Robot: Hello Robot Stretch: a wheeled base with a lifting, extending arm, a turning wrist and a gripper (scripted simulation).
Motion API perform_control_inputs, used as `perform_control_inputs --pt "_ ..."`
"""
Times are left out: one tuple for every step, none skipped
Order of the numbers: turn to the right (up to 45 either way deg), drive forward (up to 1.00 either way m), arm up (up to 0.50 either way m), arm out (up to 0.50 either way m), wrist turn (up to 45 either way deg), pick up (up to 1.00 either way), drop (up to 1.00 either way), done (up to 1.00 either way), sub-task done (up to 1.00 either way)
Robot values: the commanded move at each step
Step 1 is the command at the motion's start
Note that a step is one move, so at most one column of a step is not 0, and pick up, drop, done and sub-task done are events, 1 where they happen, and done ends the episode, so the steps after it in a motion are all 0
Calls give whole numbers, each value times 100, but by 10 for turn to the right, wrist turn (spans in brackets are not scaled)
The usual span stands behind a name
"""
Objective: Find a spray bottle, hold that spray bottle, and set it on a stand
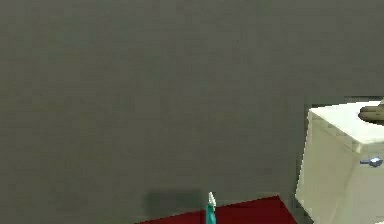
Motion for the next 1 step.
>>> perform_control_inputs --pt "-450 0 0 0 0 0 0 0 0"
